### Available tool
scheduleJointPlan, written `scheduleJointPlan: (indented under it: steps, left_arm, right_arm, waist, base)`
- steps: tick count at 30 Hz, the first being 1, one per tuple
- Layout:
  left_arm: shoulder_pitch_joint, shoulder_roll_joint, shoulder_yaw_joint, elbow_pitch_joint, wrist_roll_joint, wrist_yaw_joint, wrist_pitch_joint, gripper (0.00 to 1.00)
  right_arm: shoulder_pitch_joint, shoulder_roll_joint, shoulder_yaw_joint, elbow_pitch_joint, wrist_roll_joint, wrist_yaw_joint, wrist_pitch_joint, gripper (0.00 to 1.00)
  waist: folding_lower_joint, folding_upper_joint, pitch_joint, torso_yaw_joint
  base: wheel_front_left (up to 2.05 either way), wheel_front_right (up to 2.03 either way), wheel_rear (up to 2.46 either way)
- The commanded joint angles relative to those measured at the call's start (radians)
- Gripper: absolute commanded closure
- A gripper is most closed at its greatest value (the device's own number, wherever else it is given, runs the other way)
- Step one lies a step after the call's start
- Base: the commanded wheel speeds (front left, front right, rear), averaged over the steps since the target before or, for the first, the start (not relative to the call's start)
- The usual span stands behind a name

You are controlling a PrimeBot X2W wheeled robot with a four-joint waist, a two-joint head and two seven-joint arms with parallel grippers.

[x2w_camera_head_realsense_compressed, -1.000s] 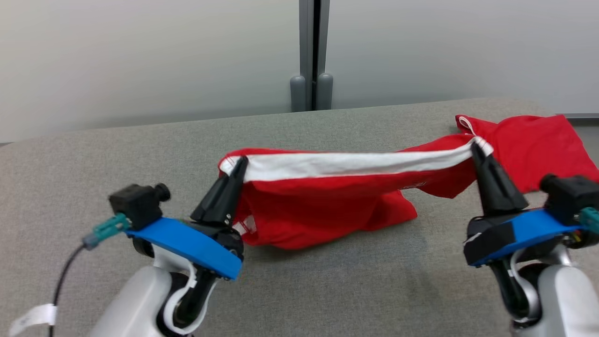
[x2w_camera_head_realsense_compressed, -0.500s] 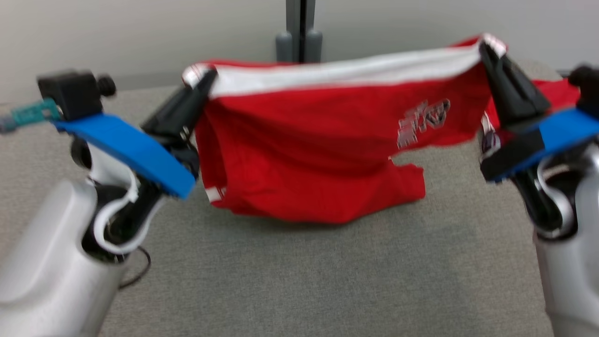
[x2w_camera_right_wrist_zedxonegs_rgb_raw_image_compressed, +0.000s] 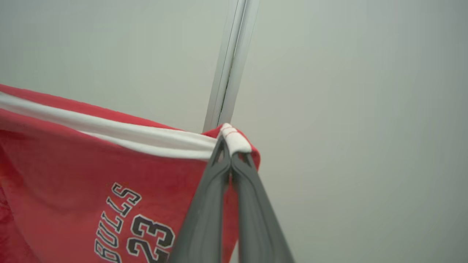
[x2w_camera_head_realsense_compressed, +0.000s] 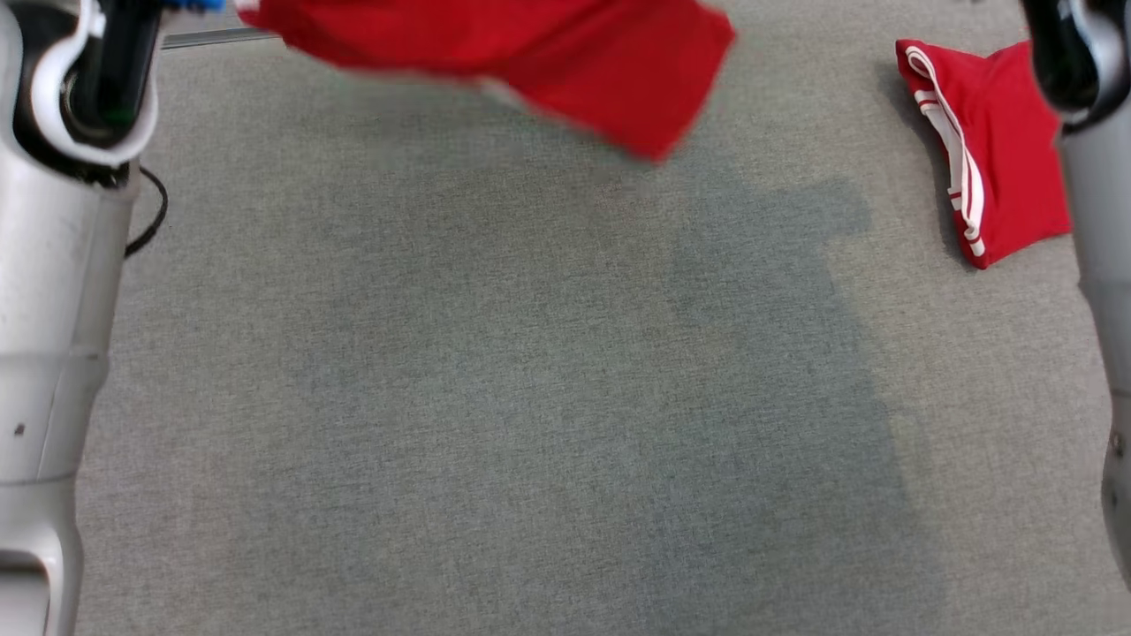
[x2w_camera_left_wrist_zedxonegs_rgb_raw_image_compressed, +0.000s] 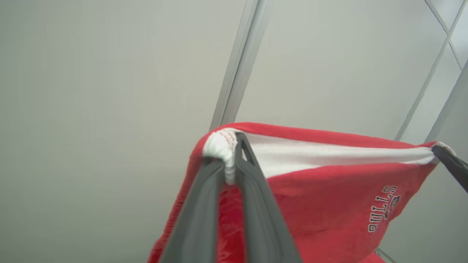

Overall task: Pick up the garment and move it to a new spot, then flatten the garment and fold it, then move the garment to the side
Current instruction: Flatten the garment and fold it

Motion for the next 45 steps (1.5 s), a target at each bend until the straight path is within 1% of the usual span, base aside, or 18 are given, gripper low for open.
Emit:
scheduleJointPlan:
  steps: [1,4,7,11,13,17,18,20,23,25,28,30,33,35,37,39,42,45]
  left_arm:
    - [-0.025,-0.006,0.007,0.013,0.006,-0.003,-0.021,1.0]
    - [-0.068,-0.022,0.01,0.067,0.032,-0.014,-0.106,1.0]
    - [-0.044,-0.041,-0.01,0.111,0.032,-0.034,-0.153,1.0]
    - [0.035,-0.048,-0.093,0.15,0.047,-0.053,-0.168,1.0]
    - [0.109,-0.058,-0.135,0.173,0.032,-0.058,-0.181,1.0]
    - [0.255,-0.054,-0.285,0.163,-0.016,-0.061,-0.147,1.0]
    - [0.303,-0.044,-0.347,0.136,-0.044,-0.061,-0.122,1.0]
    - [0.378,0.011,-0.42,0.103,-0.084,-0.058,-0.106,1.0]
    - [0.489,0.056,-0.505,0.069,-0.126,-0.058,-0.111,1.0]
    - [0.554,0.07,-0.526,0.042,-0.164,-0.058,-0.128,1.0]
    - [0.631,0.108,-0.544,0.005,-0.206,-0.058,-0.146,1.0]
    - [0.675,0.124,-0.552,-0.025,-0.22,-0.058,-0.146,1.0]
    - [0.739,0.157,-0.557,-0.083,-0.245,-0.038,-0.133,1.0]
    - [0.789,0.187,-0.551,-0.155,-0.278,-0.029,-0.127,1.0]
    - [0.839,0.229,-0.543,-0.239,-0.297,-0.007,-0.121,1.0]
    - [0.889,0.273,-0.547,-0.328,-0.307,0.034,-0.111,1.0]
    - [0.967,0.322,-0.557,-0.47,-0.332,0.096,-0.092,1.0]
    - [1.021,0.36,-0.559,-0.574,-0.364,0.144,-0.075,1.0]
  right_arm:
    - [-0.027,-0.009,-0.02,0.017,-0.007,-0.002,-0.016,1.0]
    - [-0.068,0.013,-0.053,0.059,-0.023,-0.002,-0.056,1.0]
    - [-0.031,0.037,-0.024,0.101,-0.033,-0.002,-0.064,1.0]
    - [0.063,0.04,0.062,0.186,0.0,-0.001,-0.052,1.0]
    - [0.137,0.044,0.141,0.234,0.043,-0.001,0.01,1.0]
    - [0.278,-0.012,0.299,0.237,0.156,-0.001,0.128,1.0]
    - [0.317,-0.033,0.347,0.223,0.181,-0.001,0.157,1.0]
    - [0.389,-0.075,0.412,0.185,0.246,-0.001,0.21,1.0]
    - [0.486,-0.153,0.472,0.107,0.329,-0.001,0.287,1.0]
    - [0.552,-0.204,0.481,0.044,0.375,-0.001,0.33,1.0]
    - [0.653,-0.27,0.457,-0.066,0.429,-0.001,0.395,1.0]
    - [0.731,-0.302,0.417,-0.144,0.451,-0.001,0.444,1.0]
    - [0.861,-0.338,0.329,-0.259,0.463,-0.001,0.523,1.0]
    - [0.952,-0.339,0.255,-0.342,0.443,-0.001,0.582,1.0]
    - [1.055,-0.322,0.179,-0.425,0.412,-0.001,0.663,1.0]
    - [1.159,-0.285,0.094,-0.523,0.384,-0.001,0.743,1.0]
    - [1.324,-0.216,-0.042,-0.675,0.33,-0.001,0.87,1.0]
    - [1.447,-0.139,-0.167,-0.829,0.255,-0.001,0.969,1.0]
  waist:
    - [-0.0004,-0.0004,-0.003,-0.002]
    - [-0.0004,-0.0004,0.0,-0.001]
    - [-0.0004,-0.0004,0.004,-0.006]
    - [-0.0004,-0.0004,0.016,-0.006]
    - [-0.0004,-0.0004,0.015,-0.003]
    - [-0.0004,-0.0004,0.008,0.002]
    - [-0.0004,-0.0004,-0.001,0.001]
    - [-0.0004,-0.0004,-0.024,0.0]
    - [-0.0004,-0.0004,-0.068,0.003]
    - [-0.0004,-0.0004,-0.1,0.007]
    - [-0.0004,-0.0004,-0.152,0.015]
    - [-0.0004,-0.0004,-0.184,0.021]
    - [-0.0004,-0.0004,-0.228,0.028]
    - [-0.0004,-0.0004,-0.247,0.026]
    - [-0.0004,-0.0004,-0.259,0.028]
    - [-0.0004,-0.0004,-0.268,0.032]
    - [-0.0004,-0.0004,-0.28,0.038]
    - [-0.0004,-0.0004,-0.287,0.054]
  base:
    - [0.0,0.0,0.0]
    - [0.0,0.0,0.0]
    - [0.0,0.0,0.0]
    - [0.0,0.0,0.0]
    - [0.0,0.0,0.0]
    - [0.0,0.0,0.0]
    - [0.0,0.0,0.0]
    - [0.0,0.0,0.0]
    - [0.0,0.0,0.0]
    - [0.0,0.0,0.0]
    - [0.0,0.0,0.0]
    - [0.0,0.0,0.0]
    - [0.0,0.0,0.0]
    - [0.0,0.0,0.0]
    - [0.0,0.0,0.0]
    - [0.0,0.0,0.0]
    - [0.0,0.0,0.0]
    - [0.0,0.0,0.0]
